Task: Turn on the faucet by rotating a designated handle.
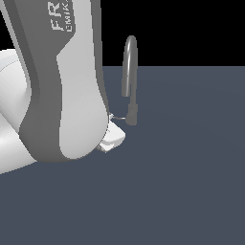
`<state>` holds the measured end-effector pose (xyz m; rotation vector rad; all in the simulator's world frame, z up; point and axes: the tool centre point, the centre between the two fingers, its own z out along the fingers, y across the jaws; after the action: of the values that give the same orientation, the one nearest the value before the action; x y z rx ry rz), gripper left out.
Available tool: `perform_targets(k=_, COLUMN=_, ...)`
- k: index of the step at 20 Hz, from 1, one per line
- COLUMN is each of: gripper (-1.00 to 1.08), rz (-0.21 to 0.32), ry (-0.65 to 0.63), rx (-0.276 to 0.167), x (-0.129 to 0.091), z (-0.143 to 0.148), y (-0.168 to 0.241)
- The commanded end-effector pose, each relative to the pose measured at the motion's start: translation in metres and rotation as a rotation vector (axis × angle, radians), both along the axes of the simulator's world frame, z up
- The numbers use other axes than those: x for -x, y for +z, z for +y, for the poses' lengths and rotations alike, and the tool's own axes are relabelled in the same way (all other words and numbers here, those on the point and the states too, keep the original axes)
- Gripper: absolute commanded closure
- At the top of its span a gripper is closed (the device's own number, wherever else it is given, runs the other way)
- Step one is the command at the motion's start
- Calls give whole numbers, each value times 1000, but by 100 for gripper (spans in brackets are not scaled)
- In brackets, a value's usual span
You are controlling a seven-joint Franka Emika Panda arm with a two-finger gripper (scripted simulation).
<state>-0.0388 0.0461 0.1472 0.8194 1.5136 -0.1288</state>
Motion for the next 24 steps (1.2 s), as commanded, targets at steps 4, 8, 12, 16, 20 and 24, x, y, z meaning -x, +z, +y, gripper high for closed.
perform_targets(k=4, gripper=108, rz=3, ry=88, rx=89, x=-10, z=-5, y=-17)
perform_targets(k=8, gripper=108, rz=5, ry=151, rx=153, x=-17, z=-9, y=-30)
perform_targets(k=12, gripper=108, rz=8, ry=214, rx=219, x=-25, z=-14, y=-42)
perform_targets(k=16, gripper=108, rz=11, ry=276, rx=285, x=-33, z=-19, y=-53)
perform_targets(k=20, gripper=108, rz=14, ry=329, rx=342, x=-40, z=-24, y=-63)
perform_targets(k=24, gripper=108, rz=16, ry=371, rx=387, x=-46, z=-28, y=-70)
